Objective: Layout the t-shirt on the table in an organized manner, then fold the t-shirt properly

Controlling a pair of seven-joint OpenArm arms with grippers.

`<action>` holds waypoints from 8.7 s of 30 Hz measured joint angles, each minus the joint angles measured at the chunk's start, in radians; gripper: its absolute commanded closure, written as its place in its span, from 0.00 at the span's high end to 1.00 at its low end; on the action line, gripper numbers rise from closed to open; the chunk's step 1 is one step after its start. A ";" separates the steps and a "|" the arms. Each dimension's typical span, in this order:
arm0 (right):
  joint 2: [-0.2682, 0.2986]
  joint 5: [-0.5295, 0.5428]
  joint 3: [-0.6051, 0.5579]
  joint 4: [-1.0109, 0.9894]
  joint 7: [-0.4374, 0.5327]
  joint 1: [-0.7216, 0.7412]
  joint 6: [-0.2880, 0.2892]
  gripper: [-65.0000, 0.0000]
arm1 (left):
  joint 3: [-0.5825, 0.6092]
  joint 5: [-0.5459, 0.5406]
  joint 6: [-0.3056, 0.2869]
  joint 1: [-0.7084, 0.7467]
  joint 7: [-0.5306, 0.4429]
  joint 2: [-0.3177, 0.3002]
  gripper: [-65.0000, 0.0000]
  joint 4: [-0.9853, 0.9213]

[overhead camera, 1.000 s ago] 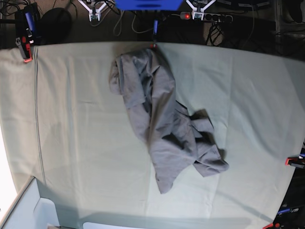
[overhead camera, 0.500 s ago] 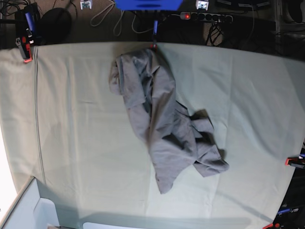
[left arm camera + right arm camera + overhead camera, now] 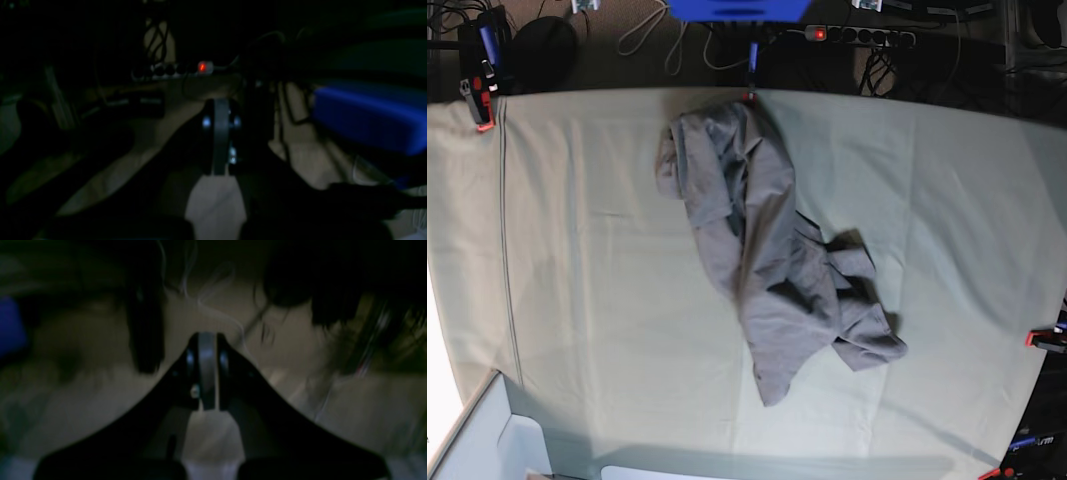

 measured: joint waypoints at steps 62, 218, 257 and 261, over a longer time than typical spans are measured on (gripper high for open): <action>-0.047 0.006 -0.066 0.782 -0.143 0.093 0.001 0.43 | -0.062 -0.001 0.003 -0.050 0.009 -0.042 0.53 0.689; -0.042 0.002 -0.623 0.333 -0.173 0.568 0.000 0.56 | -0.388 0.000 -0.004 -0.555 0.004 0.061 0.00 -0.015; -0.017 0.010 -0.198 0.319 -0.180 0.634 0.001 0.00 | -0.388 -0.001 -0.005 -0.527 0.000 0.061 0.00 -0.014; -0.044 0.010 0.015 0.388 -0.182 0.674 0.000 0.00 | -0.387 -0.001 -0.005 -0.519 -0.002 0.061 0.00 -0.001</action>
